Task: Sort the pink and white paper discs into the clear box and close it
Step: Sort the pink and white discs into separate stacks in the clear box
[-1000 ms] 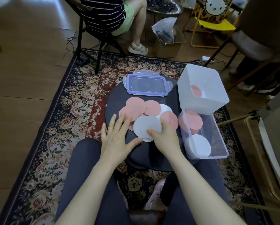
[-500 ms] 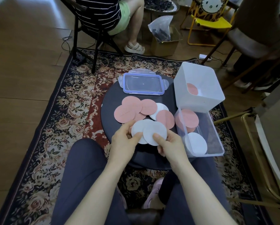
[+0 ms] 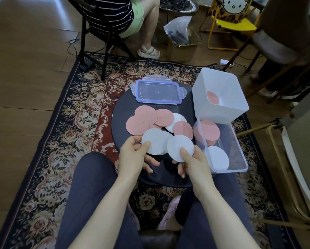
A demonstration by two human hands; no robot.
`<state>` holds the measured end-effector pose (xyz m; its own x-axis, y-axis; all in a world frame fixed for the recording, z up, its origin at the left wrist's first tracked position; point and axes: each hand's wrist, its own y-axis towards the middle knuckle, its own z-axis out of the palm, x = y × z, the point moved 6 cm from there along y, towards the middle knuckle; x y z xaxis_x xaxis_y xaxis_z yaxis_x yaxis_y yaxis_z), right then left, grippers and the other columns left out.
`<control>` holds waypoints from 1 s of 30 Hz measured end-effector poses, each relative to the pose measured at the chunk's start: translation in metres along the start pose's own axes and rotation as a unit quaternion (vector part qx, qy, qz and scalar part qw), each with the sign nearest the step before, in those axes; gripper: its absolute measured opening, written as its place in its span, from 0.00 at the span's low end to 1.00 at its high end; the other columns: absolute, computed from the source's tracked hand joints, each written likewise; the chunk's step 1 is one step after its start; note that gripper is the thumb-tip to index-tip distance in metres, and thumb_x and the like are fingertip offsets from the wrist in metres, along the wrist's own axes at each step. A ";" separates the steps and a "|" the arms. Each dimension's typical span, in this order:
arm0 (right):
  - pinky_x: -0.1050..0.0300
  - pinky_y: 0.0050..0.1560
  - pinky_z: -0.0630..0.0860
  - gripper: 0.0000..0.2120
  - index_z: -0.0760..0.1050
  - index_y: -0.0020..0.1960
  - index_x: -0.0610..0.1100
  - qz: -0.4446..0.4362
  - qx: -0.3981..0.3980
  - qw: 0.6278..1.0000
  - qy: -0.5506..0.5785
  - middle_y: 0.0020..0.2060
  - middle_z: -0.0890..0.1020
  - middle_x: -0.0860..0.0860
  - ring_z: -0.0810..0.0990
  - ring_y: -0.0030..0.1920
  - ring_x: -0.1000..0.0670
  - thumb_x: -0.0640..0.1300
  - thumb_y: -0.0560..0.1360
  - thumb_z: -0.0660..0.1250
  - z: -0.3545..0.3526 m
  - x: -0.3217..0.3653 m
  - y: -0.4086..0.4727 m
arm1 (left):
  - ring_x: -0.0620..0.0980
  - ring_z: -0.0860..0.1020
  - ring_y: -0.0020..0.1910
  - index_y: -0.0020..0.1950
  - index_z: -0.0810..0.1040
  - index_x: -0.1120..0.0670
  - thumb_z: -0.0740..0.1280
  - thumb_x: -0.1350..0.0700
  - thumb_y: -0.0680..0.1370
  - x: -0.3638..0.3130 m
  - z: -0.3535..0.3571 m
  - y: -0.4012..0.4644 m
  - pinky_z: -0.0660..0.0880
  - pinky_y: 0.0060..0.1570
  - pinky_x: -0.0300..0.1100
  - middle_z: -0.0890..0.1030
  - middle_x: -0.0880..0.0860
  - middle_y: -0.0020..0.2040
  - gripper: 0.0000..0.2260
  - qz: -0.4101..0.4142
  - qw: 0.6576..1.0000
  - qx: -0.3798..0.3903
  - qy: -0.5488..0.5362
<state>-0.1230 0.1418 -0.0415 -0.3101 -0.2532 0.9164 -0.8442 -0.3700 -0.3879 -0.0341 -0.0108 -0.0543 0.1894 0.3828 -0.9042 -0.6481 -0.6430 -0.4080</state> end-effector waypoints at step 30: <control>0.57 0.42 0.69 0.10 0.74 0.56 0.54 -0.107 -0.059 0.953 -0.277 0.41 0.76 0.56 0.74 0.39 0.56 0.48 0.75 0.66 0.013 0.012 0.012 | 0.55 0.81 0.54 0.62 0.74 0.58 0.65 0.65 0.78 0.009 -0.016 0.010 0.81 0.36 0.44 0.81 0.57 0.57 0.12 -0.018 0.987 -0.063 -0.144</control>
<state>-0.1308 0.1227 -0.0367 0.1252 -0.6287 0.7675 -0.9155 -0.3713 -0.1549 -0.0275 -0.0242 -0.0686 -0.0183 0.5679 -0.8229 -0.5443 -0.6960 -0.4682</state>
